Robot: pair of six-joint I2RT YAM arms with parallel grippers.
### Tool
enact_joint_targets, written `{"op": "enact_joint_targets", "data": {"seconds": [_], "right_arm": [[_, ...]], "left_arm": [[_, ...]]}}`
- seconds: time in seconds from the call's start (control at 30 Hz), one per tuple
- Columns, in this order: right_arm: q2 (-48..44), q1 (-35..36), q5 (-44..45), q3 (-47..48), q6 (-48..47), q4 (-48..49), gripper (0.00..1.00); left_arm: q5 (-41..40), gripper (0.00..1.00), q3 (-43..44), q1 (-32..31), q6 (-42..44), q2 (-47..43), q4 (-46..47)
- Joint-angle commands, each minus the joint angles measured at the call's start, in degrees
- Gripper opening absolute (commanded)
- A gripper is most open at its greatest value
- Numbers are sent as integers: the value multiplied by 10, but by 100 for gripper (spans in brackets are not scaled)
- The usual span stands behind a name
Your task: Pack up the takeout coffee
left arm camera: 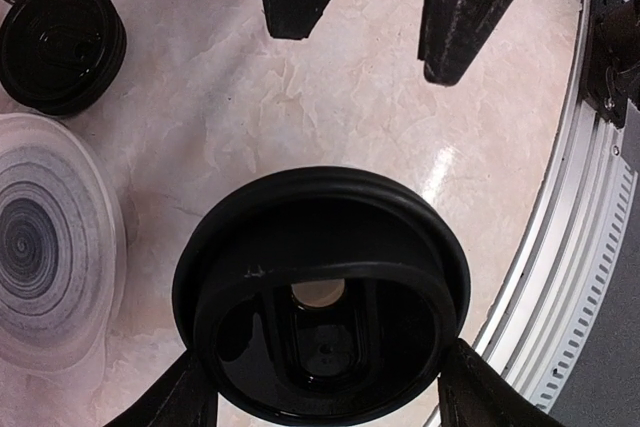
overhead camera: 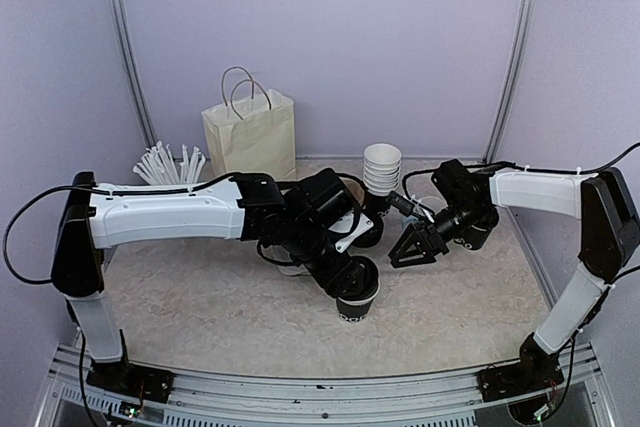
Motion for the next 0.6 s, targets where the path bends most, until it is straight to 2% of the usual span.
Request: {"op": "enact_joint_targets", "data": {"seconds": [0.0,0.57], "right_arm": [[8,5,-7,4,-6,-12,59],[7,5,12,4,-1,-11,59]], "left_arm": [[1,67,21,2,-2,19,6],[-17,79,24,-12,-15,25,21]]}}
